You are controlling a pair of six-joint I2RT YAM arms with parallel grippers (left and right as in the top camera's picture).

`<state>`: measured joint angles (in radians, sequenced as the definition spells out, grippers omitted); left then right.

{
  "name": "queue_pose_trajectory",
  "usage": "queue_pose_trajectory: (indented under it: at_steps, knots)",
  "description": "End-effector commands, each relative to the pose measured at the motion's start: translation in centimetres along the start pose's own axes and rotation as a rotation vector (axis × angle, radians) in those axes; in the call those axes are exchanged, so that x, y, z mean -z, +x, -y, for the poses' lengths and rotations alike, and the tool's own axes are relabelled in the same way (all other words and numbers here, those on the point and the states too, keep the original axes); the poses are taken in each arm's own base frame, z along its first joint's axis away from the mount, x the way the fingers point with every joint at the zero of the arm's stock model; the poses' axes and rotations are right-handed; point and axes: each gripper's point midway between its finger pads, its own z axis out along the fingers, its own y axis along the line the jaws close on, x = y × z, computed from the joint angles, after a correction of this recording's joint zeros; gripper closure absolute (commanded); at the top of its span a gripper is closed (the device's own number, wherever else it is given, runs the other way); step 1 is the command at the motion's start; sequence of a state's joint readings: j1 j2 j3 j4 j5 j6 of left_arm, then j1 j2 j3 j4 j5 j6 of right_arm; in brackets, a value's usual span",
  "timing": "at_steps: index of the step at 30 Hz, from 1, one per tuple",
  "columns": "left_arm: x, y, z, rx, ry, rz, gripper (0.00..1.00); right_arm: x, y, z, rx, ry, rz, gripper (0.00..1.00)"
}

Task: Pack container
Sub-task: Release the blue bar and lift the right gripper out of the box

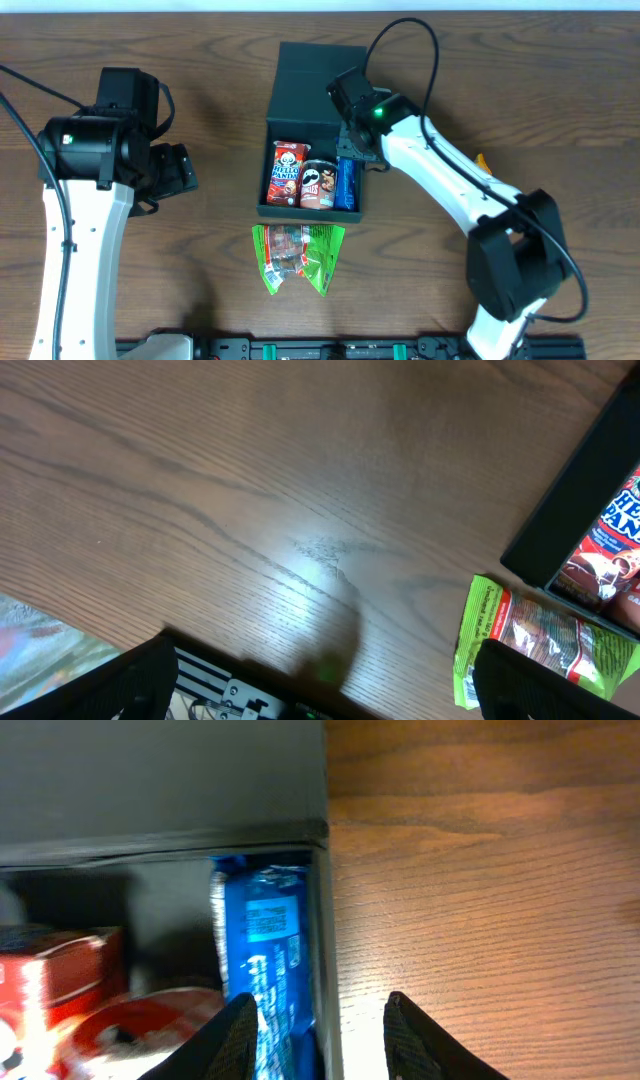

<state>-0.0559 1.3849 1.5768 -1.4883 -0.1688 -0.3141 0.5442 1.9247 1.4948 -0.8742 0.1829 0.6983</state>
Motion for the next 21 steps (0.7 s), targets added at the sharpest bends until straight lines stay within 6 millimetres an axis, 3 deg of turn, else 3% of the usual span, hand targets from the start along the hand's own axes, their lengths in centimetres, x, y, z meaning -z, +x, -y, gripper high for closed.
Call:
queue_pose_trajectory:
  at_steps: [1, 4, 9, 11, 16, 21]
  knots:
    - [-0.1, 0.0, -0.4, 0.006, -0.02, -0.001, 0.05, -1.7, 0.5, 0.8, 0.021, 0.057, -0.013, 0.59]
    - [-0.1, 0.0, -0.4, 0.006, -0.02, -0.001, 0.05, -2.7, 0.7, 1.1, 0.029, 0.083, -0.022, 0.59]
    - [-0.1, 0.0, -0.4, 0.007, -0.02, -0.001, 0.05, -3.8, 0.4, 0.9, 0.055, 0.086, -0.014, 0.92]
    - [-0.1, 0.0, -0.4, 0.006, -0.02, -0.001, 0.05, -3.8, 0.2, 0.9, 0.062, 0.088, -0.005, 0.99]
    - [-0.1, 0.0, -0.4, 0.007, -0.02, -0.001, 0.05, -3.9, -1.2, 1.9, 0.118, 0.12, 0.038, 0.99]
    - [-0.1, 0.0, -0.4, 0.006, -0.02, -0.001, 0.05, -4.2, -3.6, 4.2, 0.205, 0.154, 0.068, 0.99]
